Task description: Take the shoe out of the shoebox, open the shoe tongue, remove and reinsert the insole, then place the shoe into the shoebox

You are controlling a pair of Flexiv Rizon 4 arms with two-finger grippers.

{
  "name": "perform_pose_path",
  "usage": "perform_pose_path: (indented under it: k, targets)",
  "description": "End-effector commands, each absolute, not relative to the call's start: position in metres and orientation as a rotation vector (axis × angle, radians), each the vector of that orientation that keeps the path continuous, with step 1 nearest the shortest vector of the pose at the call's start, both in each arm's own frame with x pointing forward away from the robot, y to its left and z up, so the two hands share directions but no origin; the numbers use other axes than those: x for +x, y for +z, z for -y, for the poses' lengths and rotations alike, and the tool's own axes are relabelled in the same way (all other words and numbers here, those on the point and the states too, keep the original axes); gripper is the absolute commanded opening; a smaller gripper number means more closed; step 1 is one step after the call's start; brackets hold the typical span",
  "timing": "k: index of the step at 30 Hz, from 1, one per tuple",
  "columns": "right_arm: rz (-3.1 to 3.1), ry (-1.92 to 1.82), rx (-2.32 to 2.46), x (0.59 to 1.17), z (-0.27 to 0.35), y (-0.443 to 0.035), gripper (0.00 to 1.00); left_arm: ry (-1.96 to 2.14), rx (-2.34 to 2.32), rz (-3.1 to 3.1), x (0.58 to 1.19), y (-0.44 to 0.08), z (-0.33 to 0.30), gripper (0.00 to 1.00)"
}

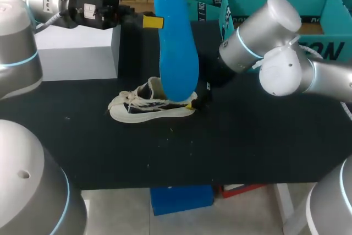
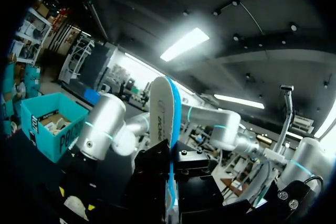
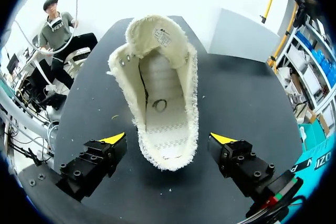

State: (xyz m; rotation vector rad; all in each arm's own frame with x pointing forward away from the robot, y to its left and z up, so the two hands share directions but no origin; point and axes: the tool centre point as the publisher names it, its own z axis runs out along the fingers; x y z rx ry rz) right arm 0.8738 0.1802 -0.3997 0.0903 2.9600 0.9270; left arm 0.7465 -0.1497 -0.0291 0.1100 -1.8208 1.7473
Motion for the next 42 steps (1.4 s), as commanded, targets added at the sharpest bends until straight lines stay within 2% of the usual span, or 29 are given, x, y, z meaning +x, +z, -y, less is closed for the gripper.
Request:
perform_pose_path:
  k: [1, 24, 42]
  targets:
    - [-2.873, 1.146, 0.086, 0.878, -0.182, -0.412, 1.0, 1.751, 0.112, 1.821, 0.746, -0.03, 0.151, 0.0]
    - [-2.843, 1.299, 0.097, 0.883, -0.187, -0.438, 1.0, 1.751, 0.112, 1.821, 0.746, -0.03, 0.151, 0.0]
    - [-2.89, 1.249, 0.07, 0.885, -0.186, -0.436, 1.0, 1.751, 0.112, 1.821, 0.746, -0.03, 0.151, 0.0]
